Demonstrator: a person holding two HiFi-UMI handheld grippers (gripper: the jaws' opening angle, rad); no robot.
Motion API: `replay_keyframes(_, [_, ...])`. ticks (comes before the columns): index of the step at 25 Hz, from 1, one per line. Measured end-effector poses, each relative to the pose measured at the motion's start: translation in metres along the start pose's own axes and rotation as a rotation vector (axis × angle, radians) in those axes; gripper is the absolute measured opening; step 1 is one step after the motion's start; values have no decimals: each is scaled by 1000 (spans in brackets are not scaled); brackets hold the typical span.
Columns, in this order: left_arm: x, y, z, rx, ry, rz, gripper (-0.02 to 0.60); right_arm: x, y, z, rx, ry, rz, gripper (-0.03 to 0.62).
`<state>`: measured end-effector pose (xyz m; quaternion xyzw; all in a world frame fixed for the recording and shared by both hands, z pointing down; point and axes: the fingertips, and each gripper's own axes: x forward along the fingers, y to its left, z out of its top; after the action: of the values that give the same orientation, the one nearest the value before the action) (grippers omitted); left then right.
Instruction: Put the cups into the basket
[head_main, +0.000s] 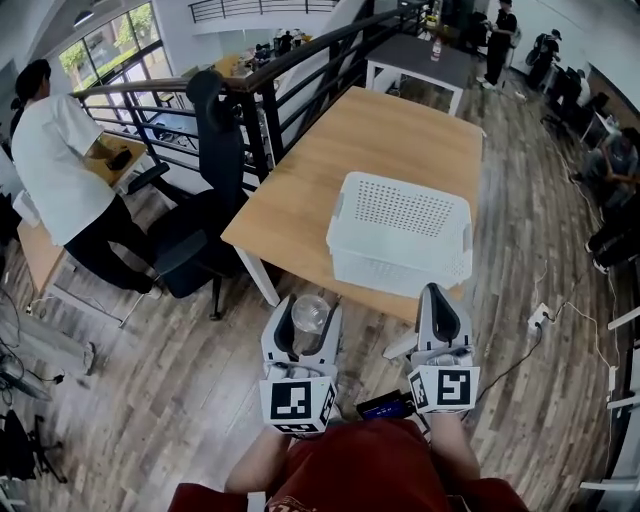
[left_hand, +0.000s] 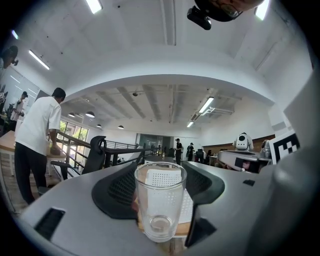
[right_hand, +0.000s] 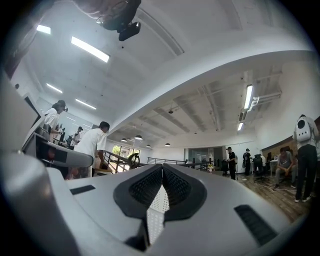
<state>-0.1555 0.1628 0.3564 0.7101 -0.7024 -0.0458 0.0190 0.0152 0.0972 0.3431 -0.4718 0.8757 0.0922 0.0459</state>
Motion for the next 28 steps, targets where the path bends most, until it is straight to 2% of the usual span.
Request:
replay_keyframes(14, [65,4,-2,-9,17,-13,287,50,-35,-20,13,16,-22,12])
replay_keyframes(19, [95,2,-2,-29,21,-14,287,75,-56,-23,107,1,-5,12])
replay_keyframes(28, [144,-11,9,-21,16,-25,287,108,-92,-20,87,-15,-11,12])
